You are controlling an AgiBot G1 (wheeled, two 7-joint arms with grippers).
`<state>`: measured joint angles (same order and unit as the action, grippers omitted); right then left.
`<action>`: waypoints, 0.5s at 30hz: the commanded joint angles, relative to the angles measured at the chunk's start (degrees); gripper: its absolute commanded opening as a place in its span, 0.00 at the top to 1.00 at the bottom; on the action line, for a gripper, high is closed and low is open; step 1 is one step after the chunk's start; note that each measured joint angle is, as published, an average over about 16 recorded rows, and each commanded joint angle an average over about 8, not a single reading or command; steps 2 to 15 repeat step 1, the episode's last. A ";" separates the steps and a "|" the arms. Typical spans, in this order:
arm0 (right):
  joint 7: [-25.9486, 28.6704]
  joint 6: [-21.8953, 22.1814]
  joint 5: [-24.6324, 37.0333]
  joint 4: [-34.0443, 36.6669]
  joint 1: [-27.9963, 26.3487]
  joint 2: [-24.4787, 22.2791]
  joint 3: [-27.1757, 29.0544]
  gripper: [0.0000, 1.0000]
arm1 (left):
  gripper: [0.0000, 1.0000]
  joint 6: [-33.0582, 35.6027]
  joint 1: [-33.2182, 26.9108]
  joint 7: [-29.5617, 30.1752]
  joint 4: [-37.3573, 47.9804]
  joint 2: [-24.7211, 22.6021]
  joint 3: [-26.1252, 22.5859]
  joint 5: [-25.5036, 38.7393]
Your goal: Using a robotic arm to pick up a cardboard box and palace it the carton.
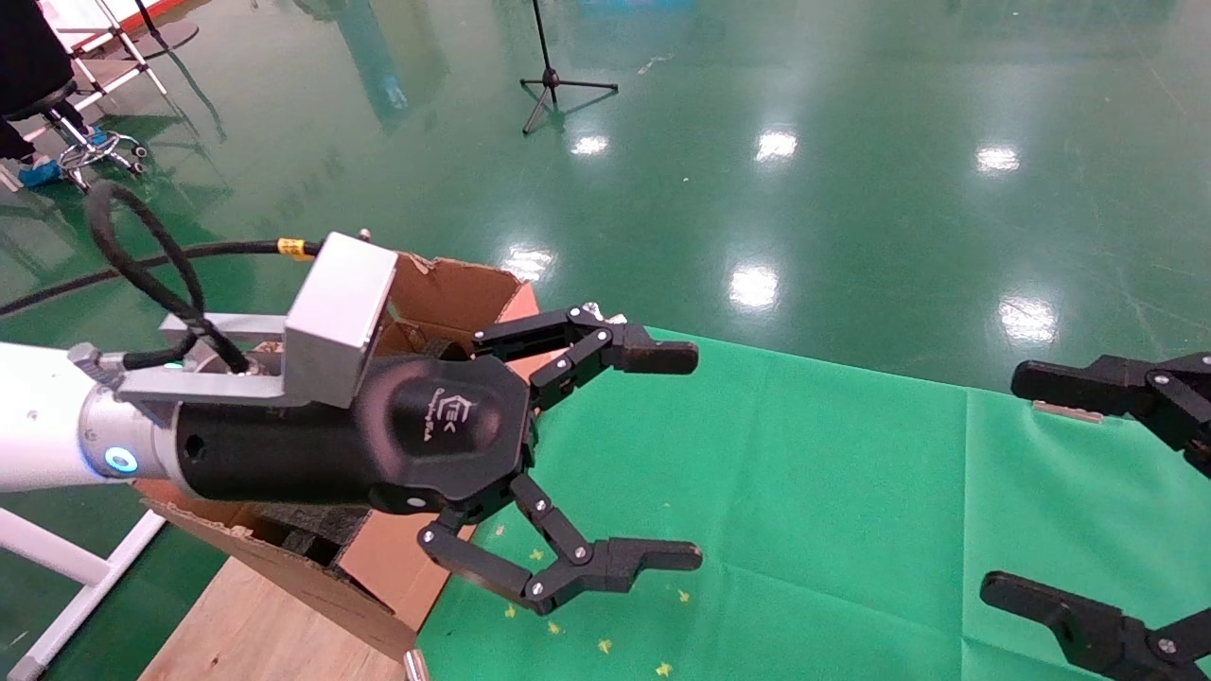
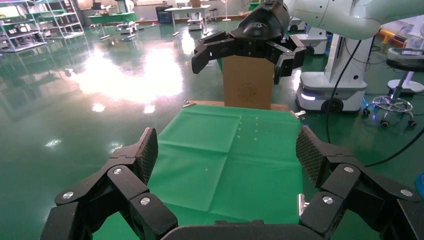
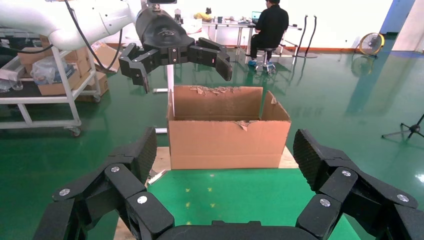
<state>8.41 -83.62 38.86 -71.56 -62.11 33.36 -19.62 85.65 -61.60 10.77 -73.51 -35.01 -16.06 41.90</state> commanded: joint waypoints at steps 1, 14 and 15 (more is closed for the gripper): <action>0.00 0.00 0.00 0.00 0.00 0.00 0.00 0.00 | 0.00 0.00 0.00 0.00 0.00 0.00 0.00 0.00; 0.00 0.00 0.00 0.00 0.00 0.00 0.00 0.00 | 0.00 0.00 0.00 0.00 0.00 0.00 0.00 0.00; 0.00 0.00 0.00 0.00 0.00 0.00 0.00 0.00 | 0.00 0.00 0.00 0.00 0.00 0.00 0.00 0.00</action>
